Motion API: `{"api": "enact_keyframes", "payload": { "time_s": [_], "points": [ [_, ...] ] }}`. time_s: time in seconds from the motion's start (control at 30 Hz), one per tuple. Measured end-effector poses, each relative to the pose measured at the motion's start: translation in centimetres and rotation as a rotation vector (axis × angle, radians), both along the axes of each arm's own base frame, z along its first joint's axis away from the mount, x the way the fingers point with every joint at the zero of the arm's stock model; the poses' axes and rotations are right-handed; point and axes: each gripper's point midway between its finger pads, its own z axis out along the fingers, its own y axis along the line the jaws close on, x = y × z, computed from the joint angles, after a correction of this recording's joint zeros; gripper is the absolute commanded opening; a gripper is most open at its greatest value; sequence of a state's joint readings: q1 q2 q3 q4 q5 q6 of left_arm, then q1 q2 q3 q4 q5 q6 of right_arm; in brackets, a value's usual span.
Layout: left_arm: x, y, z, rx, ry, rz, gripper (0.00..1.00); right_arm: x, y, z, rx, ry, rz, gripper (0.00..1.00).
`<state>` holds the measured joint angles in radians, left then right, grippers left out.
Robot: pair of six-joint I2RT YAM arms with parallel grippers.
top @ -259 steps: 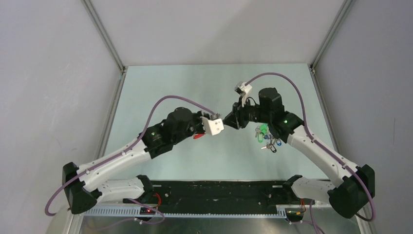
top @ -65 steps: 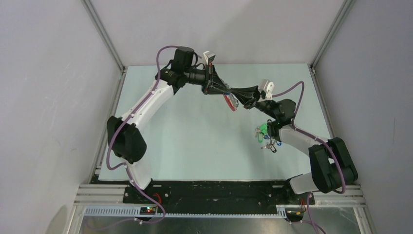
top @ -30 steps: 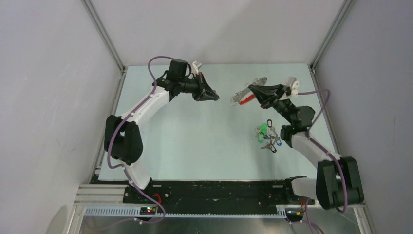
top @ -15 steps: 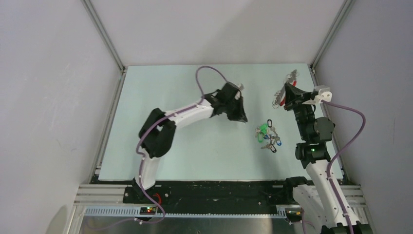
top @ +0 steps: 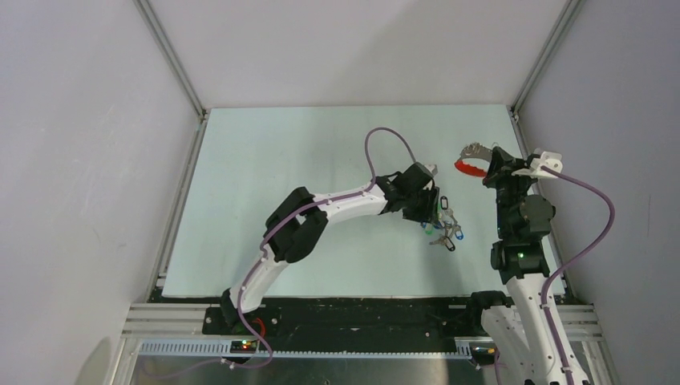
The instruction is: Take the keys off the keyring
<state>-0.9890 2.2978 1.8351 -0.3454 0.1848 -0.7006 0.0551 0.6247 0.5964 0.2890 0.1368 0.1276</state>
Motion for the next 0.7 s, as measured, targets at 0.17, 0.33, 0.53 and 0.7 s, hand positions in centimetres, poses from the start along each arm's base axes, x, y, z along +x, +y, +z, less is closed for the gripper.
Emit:
{"api": "enact_keyframes", "payload": {
  "time_s": [0.17, 0.33, 0.53, 0.7],
  "points": [
    [0.9, 1.6, -0.6, 0.051, -0.056, 0.029, 0.99, 0.0, -0.5, -0.5, 0.008, 0.021, -0.018, 0.0],
    [0.8, 6.1, 1.9, 0.091, -0.105, 0.067, 1.0, 0.3, -0.7, -1.0, 0.026, 0.038, -0.021, 0.0],
    [2.9, 15.1, 10.6, 0.023, -0.24, 0.209, 1.0, 1.8, 0.1, -3.7, 0.082, 0.149, 0.02, 0.0],
    [5.4, 25.1, 18.2, -0.077, -0.374, 0.406, 1.0, 3.1, 1.9, -7.7, 0.142, 0.304, 0.089, 0.0]
  ]
}}
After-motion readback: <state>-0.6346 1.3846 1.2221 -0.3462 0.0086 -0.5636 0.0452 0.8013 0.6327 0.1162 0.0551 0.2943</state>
